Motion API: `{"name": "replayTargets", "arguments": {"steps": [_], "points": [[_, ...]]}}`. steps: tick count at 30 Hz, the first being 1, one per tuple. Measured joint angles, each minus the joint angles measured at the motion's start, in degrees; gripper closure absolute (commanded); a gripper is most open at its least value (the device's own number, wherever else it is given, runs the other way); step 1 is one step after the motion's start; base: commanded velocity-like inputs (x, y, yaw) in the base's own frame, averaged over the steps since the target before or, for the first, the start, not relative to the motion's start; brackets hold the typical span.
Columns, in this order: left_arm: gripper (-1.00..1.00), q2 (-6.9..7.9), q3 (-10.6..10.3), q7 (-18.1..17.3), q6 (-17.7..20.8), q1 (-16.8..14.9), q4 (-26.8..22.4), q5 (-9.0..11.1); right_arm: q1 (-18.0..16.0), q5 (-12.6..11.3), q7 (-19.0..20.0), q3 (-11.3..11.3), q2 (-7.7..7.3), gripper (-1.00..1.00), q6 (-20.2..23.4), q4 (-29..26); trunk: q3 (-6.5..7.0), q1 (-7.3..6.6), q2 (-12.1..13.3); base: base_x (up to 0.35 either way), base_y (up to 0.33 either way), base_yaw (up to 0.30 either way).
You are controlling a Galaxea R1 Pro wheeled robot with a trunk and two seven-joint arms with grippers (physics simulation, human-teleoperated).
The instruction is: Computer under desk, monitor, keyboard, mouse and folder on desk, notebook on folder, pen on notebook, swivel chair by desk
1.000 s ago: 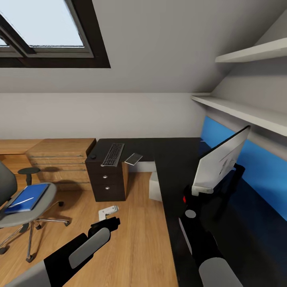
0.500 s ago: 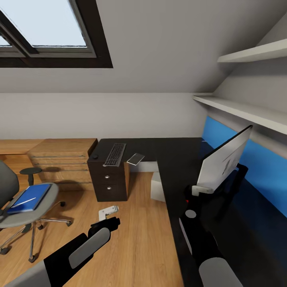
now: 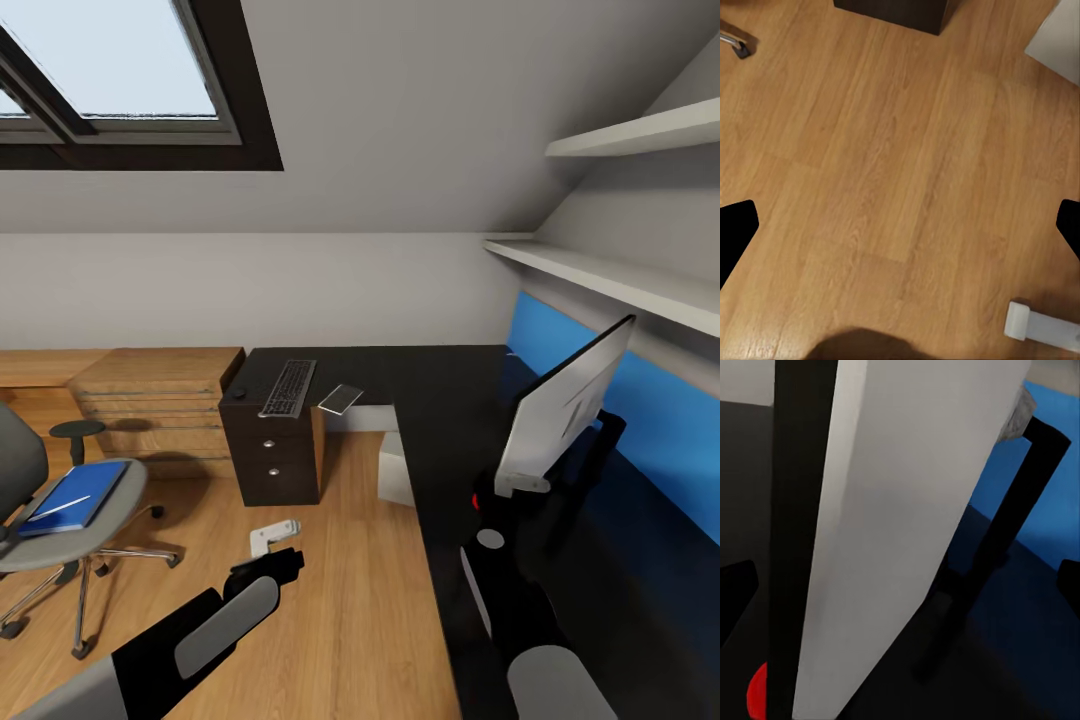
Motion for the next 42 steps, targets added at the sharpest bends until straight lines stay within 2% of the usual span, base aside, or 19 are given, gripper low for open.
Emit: {"name": "replayTargets", "arguments": {"steps": [15, 34, 42], "points": [[-1.00, 0.07, -0.8, 0.0, -0.1, 0.0, 0.0, -0.2, 0.0, 0.0, 0.0, -0.1, -0.28, -1.00, 0.0, 0.0, 0.00, 0.00, 0.0, 0.000, -0.014, 0.000], [-1.00, 0.03, -0.8, 0.0, 0.0, 0.0, 0.0, -0.1, 0.0, 0.0, -0.1, -0.1, -0.28, -1.00, 0.0, 0.0, 0.00, 0.00, 0.0, 0.033, 0.010, 0.000], [-1.00, 0.00, -0.8, 0.0, 0.0, 0.0, 0.1, -0.1, 0.0, 0.0, -0.2, -0.1, -0.28, -1.00, 0.0, 0.0, 0.00, 0.02, 0.0, -0.171, -0.142, 0.000]]}}
